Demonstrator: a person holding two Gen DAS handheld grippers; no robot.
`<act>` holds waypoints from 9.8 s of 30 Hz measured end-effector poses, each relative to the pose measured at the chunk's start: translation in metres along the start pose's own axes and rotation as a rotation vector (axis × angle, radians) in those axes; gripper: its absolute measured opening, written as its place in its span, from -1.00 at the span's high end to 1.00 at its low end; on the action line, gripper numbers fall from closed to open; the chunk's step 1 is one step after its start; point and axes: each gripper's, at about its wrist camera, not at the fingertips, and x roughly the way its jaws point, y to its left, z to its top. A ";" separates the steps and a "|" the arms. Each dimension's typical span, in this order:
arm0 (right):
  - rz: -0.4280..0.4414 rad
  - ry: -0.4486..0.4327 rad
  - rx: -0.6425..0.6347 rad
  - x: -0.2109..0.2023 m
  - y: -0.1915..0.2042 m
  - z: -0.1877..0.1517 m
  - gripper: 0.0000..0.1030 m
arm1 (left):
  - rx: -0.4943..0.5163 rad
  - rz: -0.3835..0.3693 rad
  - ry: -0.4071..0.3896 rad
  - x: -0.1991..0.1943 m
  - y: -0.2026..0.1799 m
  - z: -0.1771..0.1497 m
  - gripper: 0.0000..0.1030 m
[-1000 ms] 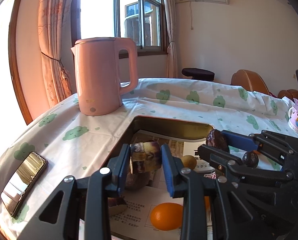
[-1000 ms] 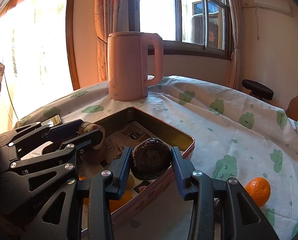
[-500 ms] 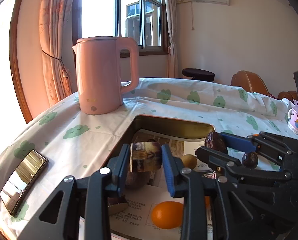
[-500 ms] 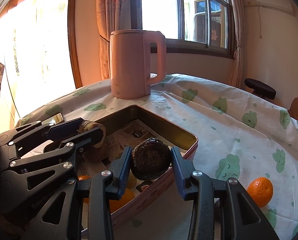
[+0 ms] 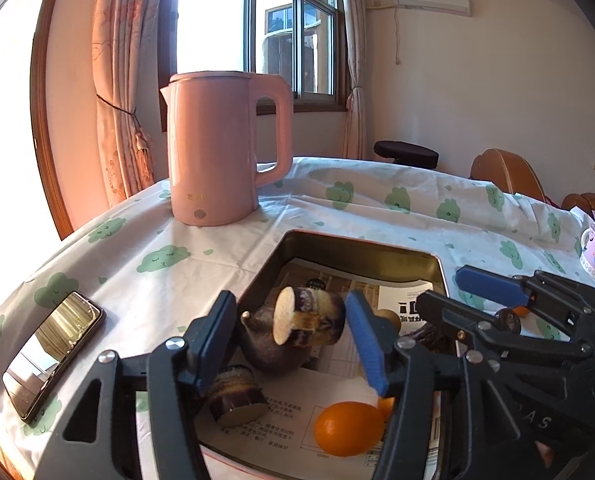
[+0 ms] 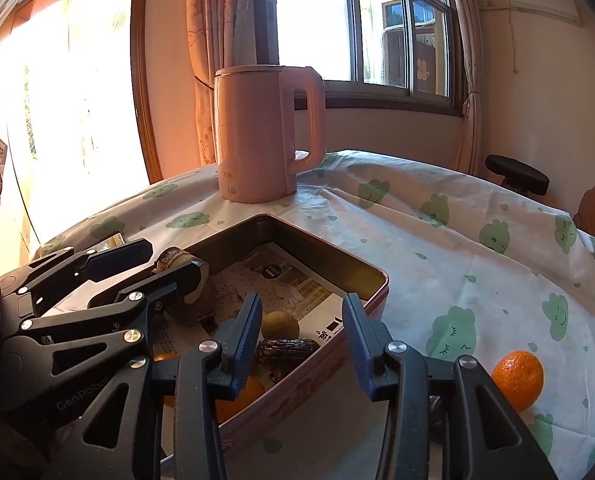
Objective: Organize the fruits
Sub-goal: 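Lower the dark brown fruit and cylinder into the tin box and open both grippers, then grasp an orange on the table with the right gripper while left moves toward a dark brown fruit, then grasp the dark brown round fruit with the left gripper, then lift the orange and dark brown fruit and carry them toward the tin box, then lower the orange and dark brown fruit into the tin box and open both grippers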
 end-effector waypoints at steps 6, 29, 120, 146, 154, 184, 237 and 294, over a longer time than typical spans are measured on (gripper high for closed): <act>-0.007 -0.007 0.036 -0.005 -0.009 -0.002 -0.10 | 0.003 0.000 -0.008 -0.003 -0.001 0.000 -0.38; -0.319 0.108 0.214 -0.042 -0.134 -0.021 -0.26 | 0.115 -0.072 -0.051 -0.008 -0.081 0.013 -0.89; -0.305 -0.119 0.261 -0.111 -0.152 -0.048 0.06 | 0.207 -0.262 0.031 0.011 -0.173 0.002 0.25; -0.316 -0.183 0.219 -0.122 -0.143 -0.048 0.06 | 0.171 -0.266 -0.049 -0.004 -0.164 0.003 0.25; -0.319 -0.196 0.211 -0.124 -0.141 -0.049 0.06 | 0.160 -0.266 -0.079 -0.010 -0.160 0.003 0.25; -0.360 -0.262 0.126 -0.138 -0.117 -0.052 0.06 | 0.118 -0.228 -0.174 -0.032 -0.145 -0.003 0.25; -0.020 -0.085 0.024 -0.026 0.001 0.021 0.06 | -0.025 0.009 -0.059 -0.033 0.013 -0.005 0.25; -0.005 0.052 0.051 -0.003 0.018 0.022 -0.31 | -0.001 -0.018 0.002 -0.032 0.016 -0.018 -0.72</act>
